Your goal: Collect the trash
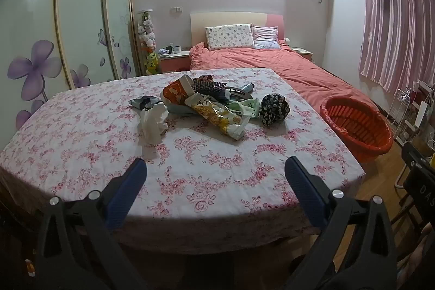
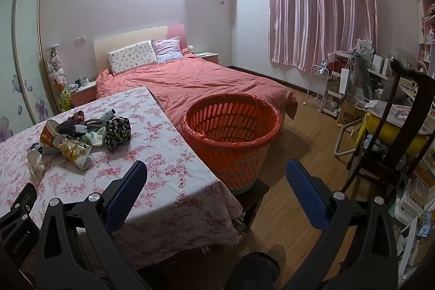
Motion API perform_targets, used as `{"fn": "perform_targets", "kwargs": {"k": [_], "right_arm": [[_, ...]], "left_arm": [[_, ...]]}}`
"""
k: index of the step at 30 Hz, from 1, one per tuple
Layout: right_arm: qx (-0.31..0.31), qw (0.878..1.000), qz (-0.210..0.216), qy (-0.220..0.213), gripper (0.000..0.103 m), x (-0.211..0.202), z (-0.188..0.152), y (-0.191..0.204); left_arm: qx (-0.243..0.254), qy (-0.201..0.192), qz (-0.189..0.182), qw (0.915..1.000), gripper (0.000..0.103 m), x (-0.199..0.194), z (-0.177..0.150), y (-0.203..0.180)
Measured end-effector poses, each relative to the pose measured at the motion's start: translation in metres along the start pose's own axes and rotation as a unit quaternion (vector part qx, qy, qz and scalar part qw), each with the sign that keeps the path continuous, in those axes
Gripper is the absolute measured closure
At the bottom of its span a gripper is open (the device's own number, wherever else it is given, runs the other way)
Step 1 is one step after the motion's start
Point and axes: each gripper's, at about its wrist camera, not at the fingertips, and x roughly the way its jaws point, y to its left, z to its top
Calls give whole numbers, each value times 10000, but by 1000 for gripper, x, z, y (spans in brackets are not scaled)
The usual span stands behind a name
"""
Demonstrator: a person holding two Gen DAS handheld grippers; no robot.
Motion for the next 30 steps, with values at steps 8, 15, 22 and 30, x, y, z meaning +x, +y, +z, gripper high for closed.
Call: {"fn": "perform_targets", "kwargs": {"k": [8,15,22,30], "right_arm": [[4,10000,1,-33,2,-1,0,0],[3,10000,5,-44,2,-1,0,0],[3,10000,2,-50,2,-1,0,0],[4,10000,3,-51,2,-1,0,0]], "left_arm": [[10,-17,-4,10000,4,-1,0,-2],[-16,-1,-10,10000,4,0,0,0],[-16,1,-13,10000,4,0,0,0],[-19,3,-13,10000,4,0,0,0]]}}
